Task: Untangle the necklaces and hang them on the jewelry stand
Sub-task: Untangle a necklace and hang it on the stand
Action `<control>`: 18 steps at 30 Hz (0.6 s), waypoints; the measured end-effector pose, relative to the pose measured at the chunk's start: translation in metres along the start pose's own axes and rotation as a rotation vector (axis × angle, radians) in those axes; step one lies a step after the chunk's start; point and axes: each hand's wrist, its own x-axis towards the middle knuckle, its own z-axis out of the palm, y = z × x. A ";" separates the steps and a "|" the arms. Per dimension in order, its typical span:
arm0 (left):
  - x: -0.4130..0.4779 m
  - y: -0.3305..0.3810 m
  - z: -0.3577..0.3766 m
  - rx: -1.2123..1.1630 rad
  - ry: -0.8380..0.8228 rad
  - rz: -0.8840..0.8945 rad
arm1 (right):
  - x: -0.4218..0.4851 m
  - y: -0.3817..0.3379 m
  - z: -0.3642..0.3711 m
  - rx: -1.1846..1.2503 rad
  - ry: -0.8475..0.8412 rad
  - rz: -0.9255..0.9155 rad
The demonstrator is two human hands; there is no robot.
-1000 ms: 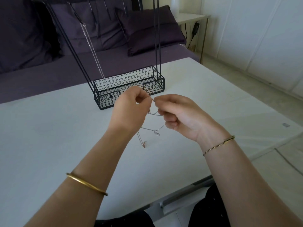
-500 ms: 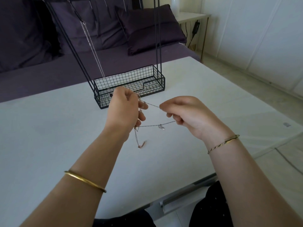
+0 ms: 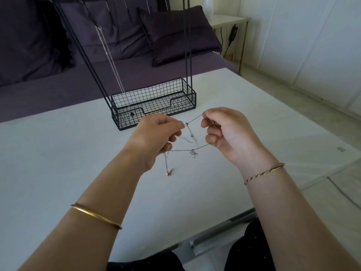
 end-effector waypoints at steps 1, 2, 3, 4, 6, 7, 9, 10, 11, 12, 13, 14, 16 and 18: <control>0.000 0.000 0.000 0.017 -0.011 -0.002 | 0.000 0.000 0.000 -0.010 -0.002 -0.002; 0.000 0.001 0.001 0.031 -0.015 0.001 | 0.000 0.000 -0.001 -0.019 -0.009 -0.002; -0.001 0.001 0.001 0.040 -0.012 0.004 | 0.000 0.000 -0.001 -0.025 -0.018 0.001; -0.001 0.001 0.001 0.041 -0.003 0.006 | 0.000 0.000 -0.001 -0.030 -0.030 0.005; -0.001 0.002 0.001 0.022 0.021 0.002 | -0.001 -0.001 -0.001 -0.038 -0.051 0.016; -0.001 0.002 0.001 0.006 0.032 -0.003 | -0.002 -0.001 -0.001 -0.043 -0.060 0.025; -0.001 0.002 0.000 -0.036 0.056 -0.014 | -0.003 -0.001 0.000 -0.067 -0.078 0.050; -0.001 0.002 0.000 -0.050 0.069 -0.015 | -0.003 -0.001 0.000 -0.082 -0.086 0.065; -0.001 0.002 0.000 -0.052 0.084 -0.013 | -0.004 -0.001 0.001 -0.093 -0.092 0.081; 0.000 0.002 0.000 -0.046 0.098 -0.009 | -0.004 -0.001 0.002 -0.096 -0.099 0.095; 0.000 0.002 0.000 -0.036 0.109 -0.006 | -0.005 0.000 0.003 -0.093 -0.103 0.103; 0.000 0.002 0.000 -0.025 0.116 -0.003 | -0.005 0.000 0.004 -0.086 -0.106 0.103; -0.001 0.002 0.000 -0.004 0.109 0.001 | -0.005 0.000 0.006 -0.065 -0.113 0.088; -0.002 0.001 0.000 0.022 0.084 0.008 | -0.005 0.000 0.007 -0.046 -0.117 0.077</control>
